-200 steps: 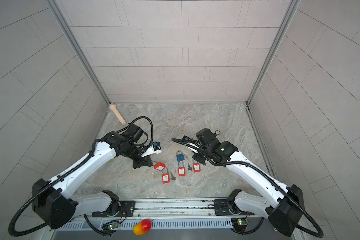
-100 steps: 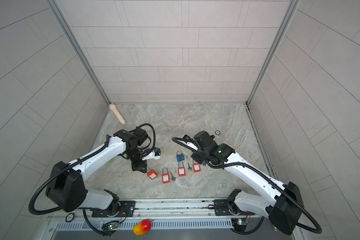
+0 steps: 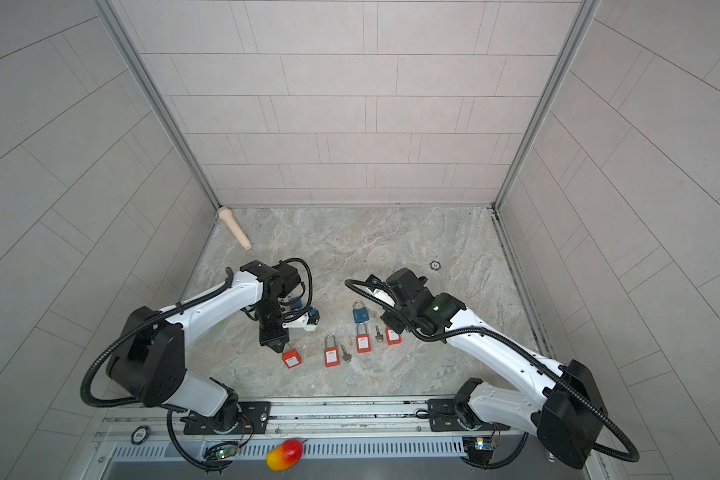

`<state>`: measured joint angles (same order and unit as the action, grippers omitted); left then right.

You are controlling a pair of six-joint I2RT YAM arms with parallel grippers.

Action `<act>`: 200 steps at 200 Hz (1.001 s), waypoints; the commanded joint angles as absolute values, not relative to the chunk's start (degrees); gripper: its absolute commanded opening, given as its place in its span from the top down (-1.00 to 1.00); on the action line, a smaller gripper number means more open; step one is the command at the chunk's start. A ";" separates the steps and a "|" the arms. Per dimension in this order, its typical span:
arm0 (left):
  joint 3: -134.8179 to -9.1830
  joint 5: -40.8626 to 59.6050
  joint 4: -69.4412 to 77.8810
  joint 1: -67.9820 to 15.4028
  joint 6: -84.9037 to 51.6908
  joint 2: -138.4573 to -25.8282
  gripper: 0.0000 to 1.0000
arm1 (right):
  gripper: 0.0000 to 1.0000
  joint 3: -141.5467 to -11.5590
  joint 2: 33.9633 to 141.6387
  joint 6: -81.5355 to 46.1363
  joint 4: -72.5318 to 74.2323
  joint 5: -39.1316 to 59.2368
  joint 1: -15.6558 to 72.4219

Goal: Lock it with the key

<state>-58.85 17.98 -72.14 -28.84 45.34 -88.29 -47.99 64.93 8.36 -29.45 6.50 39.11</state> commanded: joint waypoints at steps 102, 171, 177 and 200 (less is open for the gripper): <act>-63.22 12.76 -70.02 -32.86 45.80 -97.53 0.72 | 1.00 -49.70 66.95 4.24 -28.66 8.09 39.53; -64.30 13.15 -65.62 -33.05 43.46 -99.96 0.41 | 1.00 -50.75 66.72 1.49 -31.35 7.83 40.76; -64.38 13.25 -65.07 -33.05 43.06 -99.95 0.40 | 1.00 -50.72 66.56 1.29 -31.53 7.76 41.12; -64.32 13.74 -62.77 -32.78 41.90 -98.56 0.32 | 1.00 -51.03 66.09 0.56 -32.49 7.04 42.70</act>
